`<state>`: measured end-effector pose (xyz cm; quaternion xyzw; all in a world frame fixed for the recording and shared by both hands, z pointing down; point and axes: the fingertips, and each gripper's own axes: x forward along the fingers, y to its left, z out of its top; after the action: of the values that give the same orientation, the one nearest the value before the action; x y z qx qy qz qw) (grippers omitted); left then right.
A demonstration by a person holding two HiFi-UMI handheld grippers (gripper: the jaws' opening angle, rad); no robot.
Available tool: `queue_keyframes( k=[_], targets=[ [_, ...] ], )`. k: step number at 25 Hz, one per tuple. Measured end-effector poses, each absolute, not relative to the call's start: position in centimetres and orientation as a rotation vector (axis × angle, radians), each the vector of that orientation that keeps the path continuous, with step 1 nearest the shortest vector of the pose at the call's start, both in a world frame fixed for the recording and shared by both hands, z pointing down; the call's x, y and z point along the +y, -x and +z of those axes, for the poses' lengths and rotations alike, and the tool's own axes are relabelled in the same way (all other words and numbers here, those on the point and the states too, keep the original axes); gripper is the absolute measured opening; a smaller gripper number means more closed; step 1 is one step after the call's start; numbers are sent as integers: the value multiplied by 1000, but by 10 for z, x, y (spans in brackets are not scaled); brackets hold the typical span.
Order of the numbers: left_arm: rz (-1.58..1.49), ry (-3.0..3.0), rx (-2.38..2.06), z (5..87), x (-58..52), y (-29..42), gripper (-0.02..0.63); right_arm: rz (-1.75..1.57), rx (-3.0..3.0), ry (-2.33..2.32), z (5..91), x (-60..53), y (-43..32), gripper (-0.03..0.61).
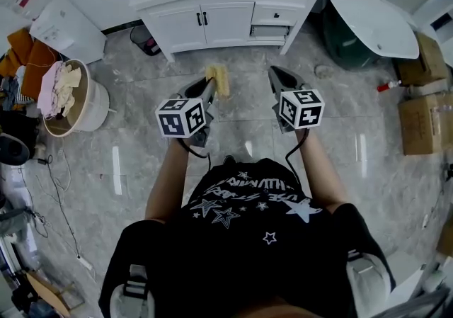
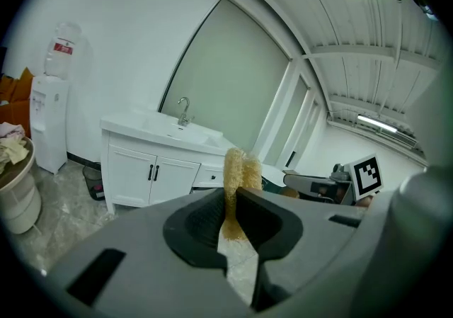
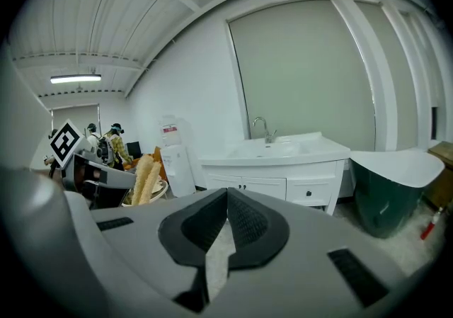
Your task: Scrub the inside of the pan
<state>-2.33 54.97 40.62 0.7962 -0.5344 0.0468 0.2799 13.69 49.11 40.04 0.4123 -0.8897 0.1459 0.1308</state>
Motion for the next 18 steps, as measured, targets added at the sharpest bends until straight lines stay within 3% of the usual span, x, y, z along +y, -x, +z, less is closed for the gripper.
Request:
queue_keyframes(
  k=[18],
  targets=[
    [175,-2068,-1433,435,470,46,51,544,-2554,-1186,442,399,-127,8]
  ],
)
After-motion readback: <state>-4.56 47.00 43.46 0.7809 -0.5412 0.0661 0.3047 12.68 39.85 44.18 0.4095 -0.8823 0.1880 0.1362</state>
